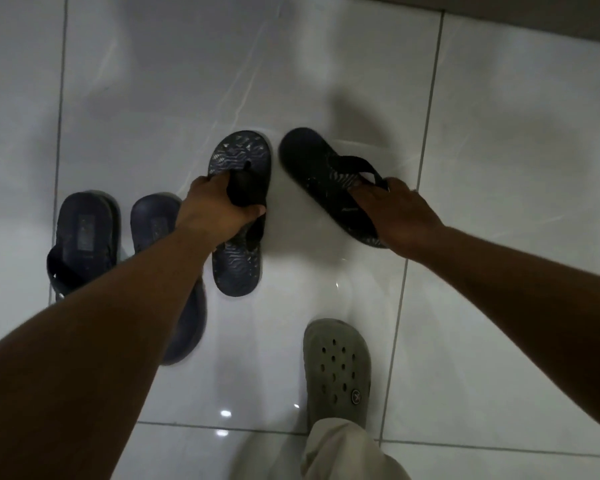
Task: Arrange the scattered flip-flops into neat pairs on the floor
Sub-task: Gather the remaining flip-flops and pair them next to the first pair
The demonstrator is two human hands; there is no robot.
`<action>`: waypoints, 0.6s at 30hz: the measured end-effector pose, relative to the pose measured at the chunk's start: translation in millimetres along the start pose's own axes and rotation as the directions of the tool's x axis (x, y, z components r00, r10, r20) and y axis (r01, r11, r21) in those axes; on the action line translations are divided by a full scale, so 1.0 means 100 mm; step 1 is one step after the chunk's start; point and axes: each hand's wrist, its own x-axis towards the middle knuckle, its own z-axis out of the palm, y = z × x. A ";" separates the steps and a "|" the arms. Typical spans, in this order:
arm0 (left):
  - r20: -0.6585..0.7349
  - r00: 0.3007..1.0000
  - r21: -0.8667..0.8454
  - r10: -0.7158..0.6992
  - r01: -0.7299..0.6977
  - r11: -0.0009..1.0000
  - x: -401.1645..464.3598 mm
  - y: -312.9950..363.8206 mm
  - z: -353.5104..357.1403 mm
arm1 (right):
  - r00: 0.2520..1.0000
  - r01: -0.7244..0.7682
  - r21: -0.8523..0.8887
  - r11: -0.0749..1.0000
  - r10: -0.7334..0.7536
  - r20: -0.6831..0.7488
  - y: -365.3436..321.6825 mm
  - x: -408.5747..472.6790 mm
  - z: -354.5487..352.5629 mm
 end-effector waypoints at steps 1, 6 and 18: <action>-0.002 1.000 -0.007 -0.016 0.016 1.000 -0.03 -0.01 0.00 | 1.000 0.028 -0.009 1.000 -0.028 -0.002 -0.01 0.01 -0.03; 0.057 0.990 -0.072 -0.125 0.129 0.989 -0.43 -0.02 0.32 | 0.996 -0.054 0.088 0.995 0.060 -0.072 -0.09 0.25 -0.14; 0.144 0.818 -0.710 -0.557 0.477 0.517 -0.58 0.25 0.58 | 0.985 0.014 0.488 0.873 0.072 -0.157 -0.77 0.45 -0.11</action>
